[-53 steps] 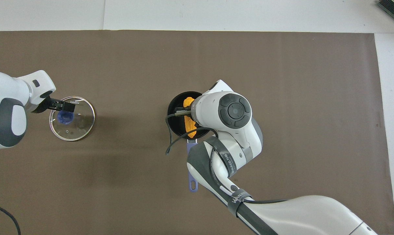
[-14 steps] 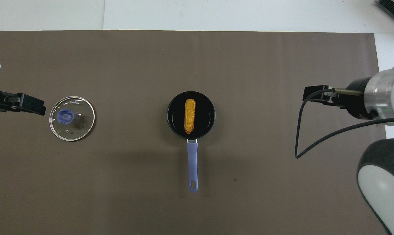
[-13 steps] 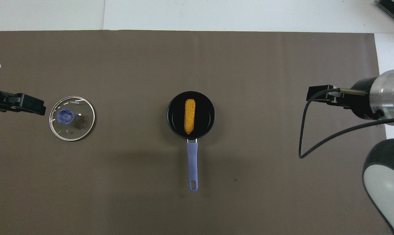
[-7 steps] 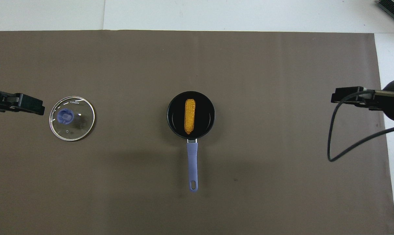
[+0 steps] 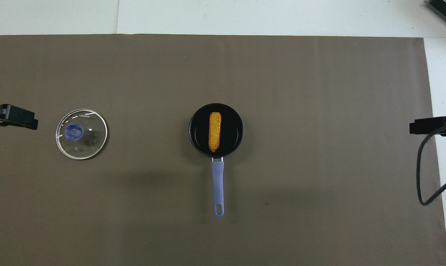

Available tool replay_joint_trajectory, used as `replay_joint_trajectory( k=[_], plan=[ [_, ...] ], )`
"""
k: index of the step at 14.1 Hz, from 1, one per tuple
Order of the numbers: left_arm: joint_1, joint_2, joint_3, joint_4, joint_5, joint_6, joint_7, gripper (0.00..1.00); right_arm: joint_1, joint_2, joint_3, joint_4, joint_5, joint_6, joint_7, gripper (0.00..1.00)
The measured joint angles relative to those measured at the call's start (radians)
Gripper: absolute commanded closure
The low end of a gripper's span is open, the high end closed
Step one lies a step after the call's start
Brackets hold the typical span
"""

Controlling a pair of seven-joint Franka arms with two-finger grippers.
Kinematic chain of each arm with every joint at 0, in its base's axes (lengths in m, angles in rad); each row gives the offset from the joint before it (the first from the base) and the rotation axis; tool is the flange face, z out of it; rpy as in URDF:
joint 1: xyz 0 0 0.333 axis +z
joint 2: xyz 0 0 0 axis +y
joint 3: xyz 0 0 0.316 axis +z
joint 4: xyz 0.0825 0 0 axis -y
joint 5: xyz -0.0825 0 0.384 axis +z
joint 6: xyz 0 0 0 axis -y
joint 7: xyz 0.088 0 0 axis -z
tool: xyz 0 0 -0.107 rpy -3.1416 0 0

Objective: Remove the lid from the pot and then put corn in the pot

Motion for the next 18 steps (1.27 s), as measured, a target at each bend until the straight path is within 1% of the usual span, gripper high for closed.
replay_joint_trajectory(
  k=[7,10,12,15,18],
  plan=[
    [0.0,0.0,0.0,0.0,0.0,0.0,0.0,0.0,0.006,0.0,0.021,0.0,0.0,-0.022,0.0,0.0],
    [0.0,0.0,0.0,0.0,0.0,0.0,0.0,0.0,0.007,0.0,0.018,0.0,0.04,-0.068,0.0,0.0],
    [0.0,0.0,0.0,0.0,0.0,0.0,0.0,0.0,0.003,0.001,0.013,0.004,0.044,-0.089,0.0,0.0],
    [0.0,0.0,0.0,0.0,0.0,0.0,0.0,0.0,0.006,0.032,0.018,0.054,0.041,-0.129,-0.002,0.0],
    [0.0,0.0,0.0,0.0,0.0,0.0,0.0,0.0,0.023,0.057,0.027,0.081,0.037,-0.13,-0.002,0.0]
  ],
)
